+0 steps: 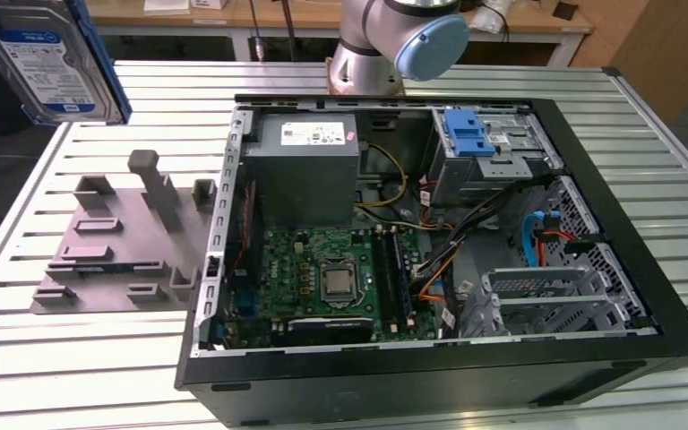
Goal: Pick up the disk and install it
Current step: 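Pick up the disk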
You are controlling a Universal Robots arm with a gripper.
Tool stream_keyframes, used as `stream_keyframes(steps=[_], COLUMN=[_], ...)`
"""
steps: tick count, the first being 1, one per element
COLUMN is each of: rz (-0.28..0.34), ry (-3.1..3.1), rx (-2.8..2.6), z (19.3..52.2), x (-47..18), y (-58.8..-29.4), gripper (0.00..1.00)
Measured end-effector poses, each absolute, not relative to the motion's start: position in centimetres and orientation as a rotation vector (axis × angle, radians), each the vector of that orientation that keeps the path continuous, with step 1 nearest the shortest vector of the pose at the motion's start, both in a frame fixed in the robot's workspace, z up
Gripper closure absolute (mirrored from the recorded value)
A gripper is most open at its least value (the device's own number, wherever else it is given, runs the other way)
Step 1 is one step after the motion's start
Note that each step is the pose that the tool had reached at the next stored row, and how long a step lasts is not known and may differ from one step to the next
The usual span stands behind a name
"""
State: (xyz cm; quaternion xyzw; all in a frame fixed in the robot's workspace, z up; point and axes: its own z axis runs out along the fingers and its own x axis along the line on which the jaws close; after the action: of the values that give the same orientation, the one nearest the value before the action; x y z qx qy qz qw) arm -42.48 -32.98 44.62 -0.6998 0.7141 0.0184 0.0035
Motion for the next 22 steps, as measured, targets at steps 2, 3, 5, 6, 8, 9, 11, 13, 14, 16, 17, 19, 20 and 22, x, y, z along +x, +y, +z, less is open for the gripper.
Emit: stream_keyframes(steps=[2,3,5,6,8,9,11,13,14,16,17,19,20,22], rz=[0.058,0.058,0.058,0.058,0.058,0.058,0.058,0.058,0.058,0.058,0.058,0.058,0.058,0.058], ry=[2.238,2.238,2.238,2.238,2.238,2.238,2.238,2.238,2.238,2.238,2.238,2.238,2.238,2.238], rx=[-2.194,-2.194,-2.194,-2.194,-2.194,-2.194,-2.194,-2.194,-2.194,-2.194,-2.194,-2.194,-2.194,-2.194], z=[44.68,44.71,44.76,44.79,44.85,44.87,44.93,44.99,45.01,45.06,45.08,45.28,45.4,45.41], x=[-42.48,-42.48,-42.48,-42.48,-42.48,-42.48,-42.48,-42.48,-42.48,-42.48,-42.48,-42.48,-42.48,-42.48], y=[-32.98,-32.98,-32.98,-32.98,-32.98,-32.98,-32.98,-32.98,-32.98,-32.98,-32.97,-32.98,-32.98,-32.98], gripper=[0.64,0.64,0.64,0.64,0.64,0.64,0.64,0.64,0.64,0.64,0.64,0.64,0.64,0.64])
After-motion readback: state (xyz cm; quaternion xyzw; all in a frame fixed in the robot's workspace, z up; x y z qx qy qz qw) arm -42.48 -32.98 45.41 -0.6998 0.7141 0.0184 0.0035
